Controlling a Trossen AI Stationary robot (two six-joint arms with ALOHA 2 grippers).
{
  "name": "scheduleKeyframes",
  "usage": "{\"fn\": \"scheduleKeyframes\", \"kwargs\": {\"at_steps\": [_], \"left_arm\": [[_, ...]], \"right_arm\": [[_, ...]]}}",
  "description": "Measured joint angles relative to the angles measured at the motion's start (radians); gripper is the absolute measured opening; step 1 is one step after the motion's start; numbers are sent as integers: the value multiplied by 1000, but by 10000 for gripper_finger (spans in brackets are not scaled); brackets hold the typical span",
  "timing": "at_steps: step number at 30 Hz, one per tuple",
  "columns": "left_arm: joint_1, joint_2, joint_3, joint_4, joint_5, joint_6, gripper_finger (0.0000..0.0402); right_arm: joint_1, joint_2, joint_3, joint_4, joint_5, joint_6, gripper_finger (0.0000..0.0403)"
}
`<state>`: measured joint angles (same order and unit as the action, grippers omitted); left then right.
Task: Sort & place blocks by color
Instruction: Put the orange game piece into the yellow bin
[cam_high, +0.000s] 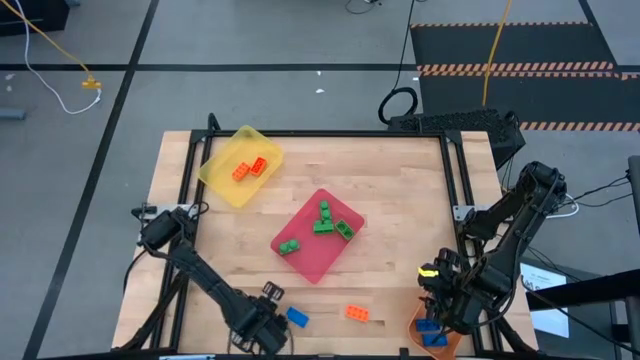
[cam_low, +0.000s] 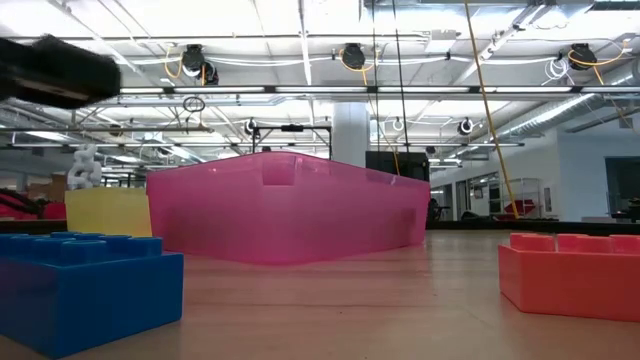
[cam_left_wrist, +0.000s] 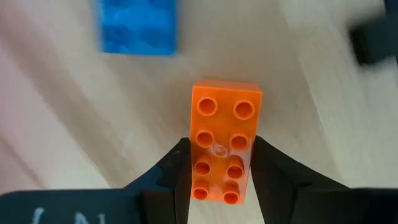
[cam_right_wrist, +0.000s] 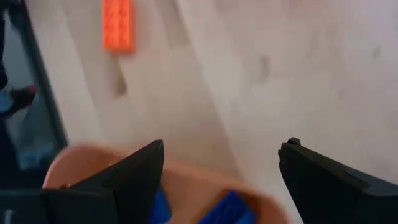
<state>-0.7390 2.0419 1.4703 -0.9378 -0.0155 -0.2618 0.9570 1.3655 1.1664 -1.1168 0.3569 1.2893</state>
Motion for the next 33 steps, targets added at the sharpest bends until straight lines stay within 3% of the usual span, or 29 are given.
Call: {"fn": "scheduleKeyframes", "kwargs": {"at_steps": [5,11,18,22,26,33], "left_arm": [[59,-62,55,-3,-5,-131,130],[114,-227,61,-32,-187,-229,130],[221,-444,62,-370,-425,-405,130],[362,-525,62,-504,-450,-468,130],[534,-560,61,-529,-419,-453,130],[854,-548,61,-483,-371,-240,130]], "right_arm": [[-43,0,0,8,112,-71,299],[-118,-21,0,124,278,-256,299],[-203,-75,0,394,513,-597,299],[-284,-91,0,473,536,-710,299],[-351,-90,-13,489,537,-726,299],[-406,-91,-112,554,490,-786,299]]}}
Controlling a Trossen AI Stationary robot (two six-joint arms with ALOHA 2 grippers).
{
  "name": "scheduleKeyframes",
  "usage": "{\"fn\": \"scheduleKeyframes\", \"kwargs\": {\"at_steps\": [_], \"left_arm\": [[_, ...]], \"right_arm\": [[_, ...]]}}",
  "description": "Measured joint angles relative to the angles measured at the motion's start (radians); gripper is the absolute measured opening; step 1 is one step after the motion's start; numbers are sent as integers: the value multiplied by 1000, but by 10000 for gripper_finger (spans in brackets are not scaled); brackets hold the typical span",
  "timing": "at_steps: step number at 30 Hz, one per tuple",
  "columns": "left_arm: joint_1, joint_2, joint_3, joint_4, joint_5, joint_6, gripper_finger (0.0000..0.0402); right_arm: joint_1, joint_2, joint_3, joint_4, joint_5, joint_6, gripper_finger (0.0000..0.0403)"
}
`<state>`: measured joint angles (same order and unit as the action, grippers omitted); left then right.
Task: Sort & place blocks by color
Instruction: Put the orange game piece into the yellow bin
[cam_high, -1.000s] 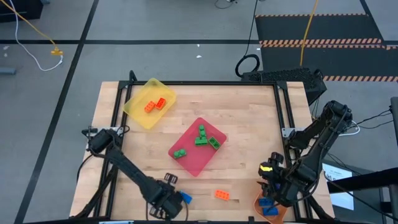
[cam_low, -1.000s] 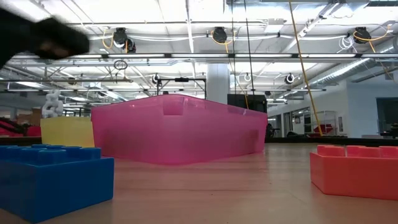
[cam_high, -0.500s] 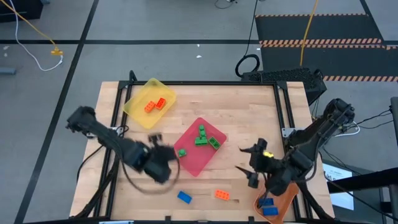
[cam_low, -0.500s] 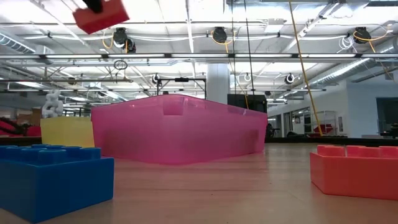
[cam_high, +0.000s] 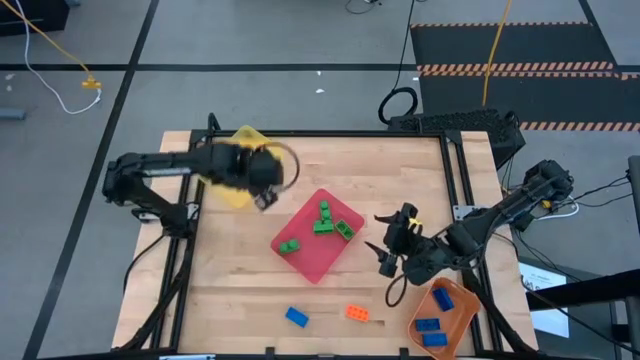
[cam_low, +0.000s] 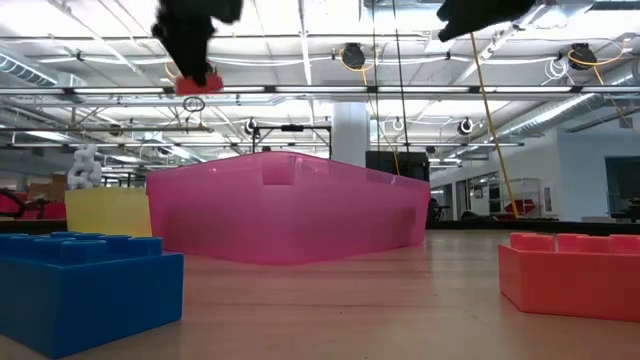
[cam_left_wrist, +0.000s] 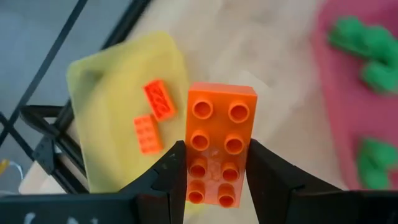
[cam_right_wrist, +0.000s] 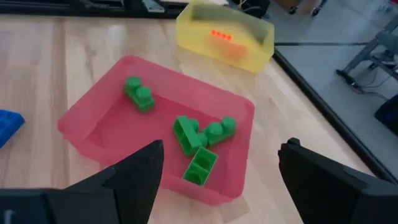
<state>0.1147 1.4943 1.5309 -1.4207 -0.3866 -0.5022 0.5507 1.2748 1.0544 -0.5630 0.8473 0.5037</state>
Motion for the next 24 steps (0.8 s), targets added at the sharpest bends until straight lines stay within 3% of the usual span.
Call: {"fn": "scheduleKeyframes", "kwargs": {"at_steps": [7,13,17,24], "left_arm": [[380,1,-61,174,169,204,130],[646,1,-207,259,218,290,130],[727,0,-279,314,259,331,130],[731,1,-364,445,261,390,132]], "right_arm": [[-28,-10,-26,-1,-10,7,299],[-45,-16,-52,-5,-11,4,299],[-71,-18,-61,-3,-11,-2,299],[-110,-18,-100,10,-14,-1,299]]}}
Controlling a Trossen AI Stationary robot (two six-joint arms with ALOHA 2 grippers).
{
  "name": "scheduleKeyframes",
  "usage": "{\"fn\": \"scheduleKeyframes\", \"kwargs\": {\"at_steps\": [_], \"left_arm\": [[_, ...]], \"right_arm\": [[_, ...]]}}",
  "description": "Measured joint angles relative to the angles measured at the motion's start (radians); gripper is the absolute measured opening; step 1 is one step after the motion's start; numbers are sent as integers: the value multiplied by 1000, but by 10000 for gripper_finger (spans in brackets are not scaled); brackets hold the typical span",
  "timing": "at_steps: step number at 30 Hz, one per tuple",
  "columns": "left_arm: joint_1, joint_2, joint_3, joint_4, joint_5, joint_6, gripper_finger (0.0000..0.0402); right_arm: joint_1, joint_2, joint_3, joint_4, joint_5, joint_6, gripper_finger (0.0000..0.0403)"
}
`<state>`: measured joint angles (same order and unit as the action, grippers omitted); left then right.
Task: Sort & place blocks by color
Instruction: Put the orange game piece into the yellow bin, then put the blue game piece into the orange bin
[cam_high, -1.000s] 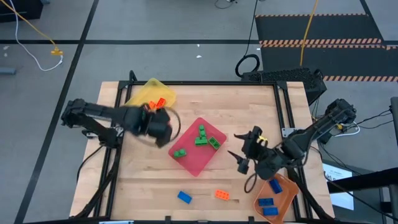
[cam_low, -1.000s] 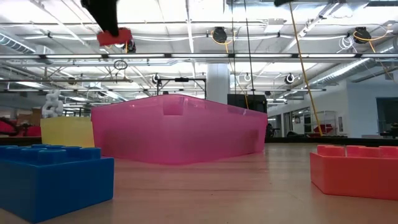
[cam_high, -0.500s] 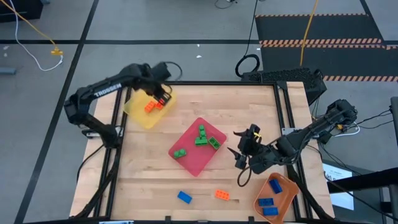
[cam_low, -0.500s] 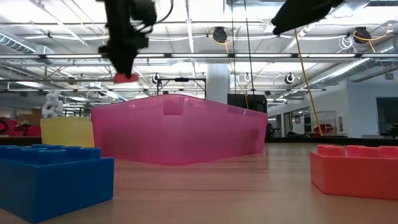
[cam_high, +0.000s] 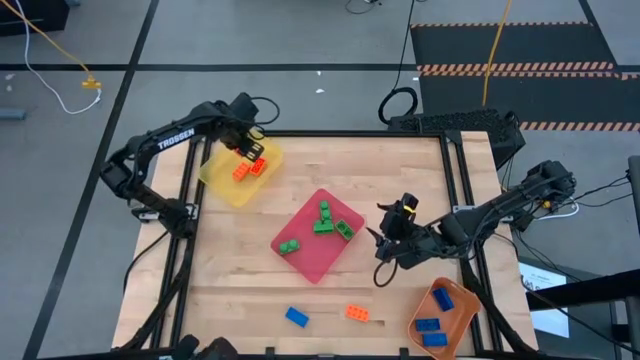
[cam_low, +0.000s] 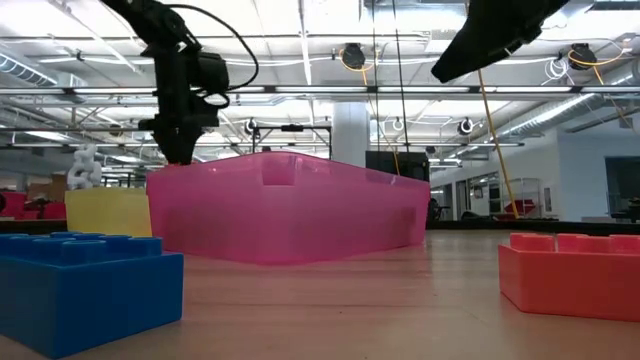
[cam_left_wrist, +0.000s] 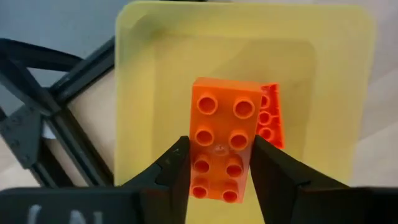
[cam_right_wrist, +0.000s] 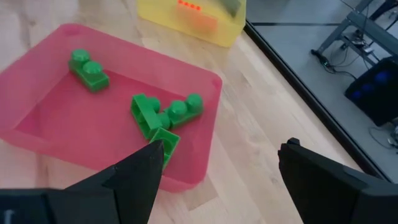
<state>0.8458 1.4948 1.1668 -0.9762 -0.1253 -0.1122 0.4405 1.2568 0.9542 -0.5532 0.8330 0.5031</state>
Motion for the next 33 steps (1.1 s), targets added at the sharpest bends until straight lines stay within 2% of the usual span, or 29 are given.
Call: {"fn": "scheduleKeyframes", "kwargs": {"at_steps": [2,7,10,12,15,18,22,29,33], "left_arm": [[-5,0,-3,14,-9,6,172],[-19,0,-3,3,-6,15,316],[-28,0,-3,-12,-6,-4,366],[-48,0,-3,-21,-5,-26,380],[-98,-9,-1,-47,60,-55,376],[-183,-31,13,-77,130,-30,354],[-329,-66,42,-132,153,-30,318],[-681,-103,53,-89,160,-179,268],[-891,-89,53,32,149,-278,247]], "right_arm": [[-8,0,-3,4,0,6,299],[-21,0,-4,13,-27,8,299],[-21,0,-4,16,-27,6,299],[-21,0,-4,17,-27,3,299],[-21,-3,-4,9,-27,1,299],[-22,-6,-4,1,-26,-2,299],[-22,-9,-4,-4,-26,-13,299],[-22,-29,-4,-80,-23,25,299],[-20,-55,-4,-139,-23,83,299]]}}
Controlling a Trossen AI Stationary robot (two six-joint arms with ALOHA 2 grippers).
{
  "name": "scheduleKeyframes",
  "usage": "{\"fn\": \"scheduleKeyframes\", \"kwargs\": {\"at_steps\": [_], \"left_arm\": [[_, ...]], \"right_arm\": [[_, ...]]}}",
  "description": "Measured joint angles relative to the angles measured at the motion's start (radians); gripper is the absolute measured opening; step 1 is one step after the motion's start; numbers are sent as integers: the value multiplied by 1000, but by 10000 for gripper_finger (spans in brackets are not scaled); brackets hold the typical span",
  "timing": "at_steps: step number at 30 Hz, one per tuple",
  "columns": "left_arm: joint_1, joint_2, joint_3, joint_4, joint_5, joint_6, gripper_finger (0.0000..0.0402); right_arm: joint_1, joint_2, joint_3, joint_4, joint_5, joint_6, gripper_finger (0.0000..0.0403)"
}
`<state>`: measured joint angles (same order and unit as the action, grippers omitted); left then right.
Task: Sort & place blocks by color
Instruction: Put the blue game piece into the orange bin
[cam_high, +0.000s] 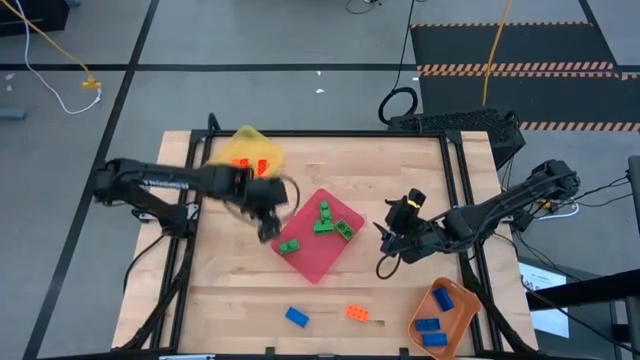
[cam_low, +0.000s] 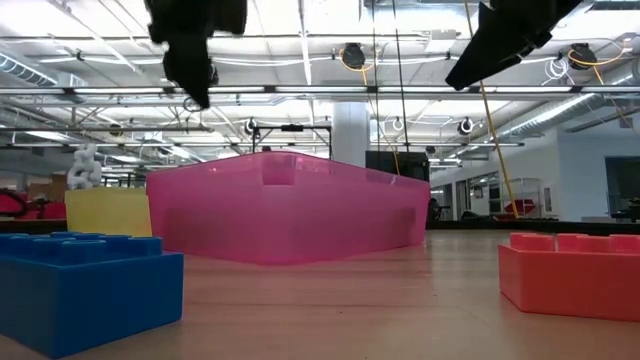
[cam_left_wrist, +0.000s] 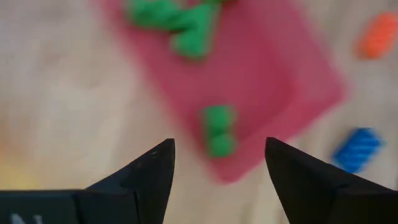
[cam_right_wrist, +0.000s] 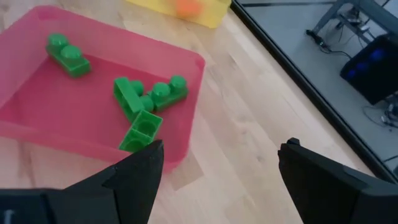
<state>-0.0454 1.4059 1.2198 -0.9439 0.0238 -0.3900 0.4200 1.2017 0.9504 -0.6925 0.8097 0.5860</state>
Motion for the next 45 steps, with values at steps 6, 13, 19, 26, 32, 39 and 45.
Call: {"fn": "scheduleKeyframes", "kwargs": {"at_steps": [6,13,19,26,32,39,45], "left_arm": [[-261,48,2,235,-60,-64,230],[-418,195,1,329,-77,3,216],[-459,316,0,358,-59,84,216],[-500,344,0,503,-52,210,217],[-531,380,1,513,-68,254,257],[-546,463,1,548,-68,259,317],[-553,502,1,571,-54,275,321]], "right_arm": [[20,-40,0,-21,0,37,299],[34,-44,0,-13,0,74,299],[33,-42,-11,41,0,57,299],[33,-43,-12,52,-28,46,299],[33,-43,-12,53,-37,74,299],[33,-43,-12,53,-60,109,299],[33,-43,-12,52,-60,109,299]]}}
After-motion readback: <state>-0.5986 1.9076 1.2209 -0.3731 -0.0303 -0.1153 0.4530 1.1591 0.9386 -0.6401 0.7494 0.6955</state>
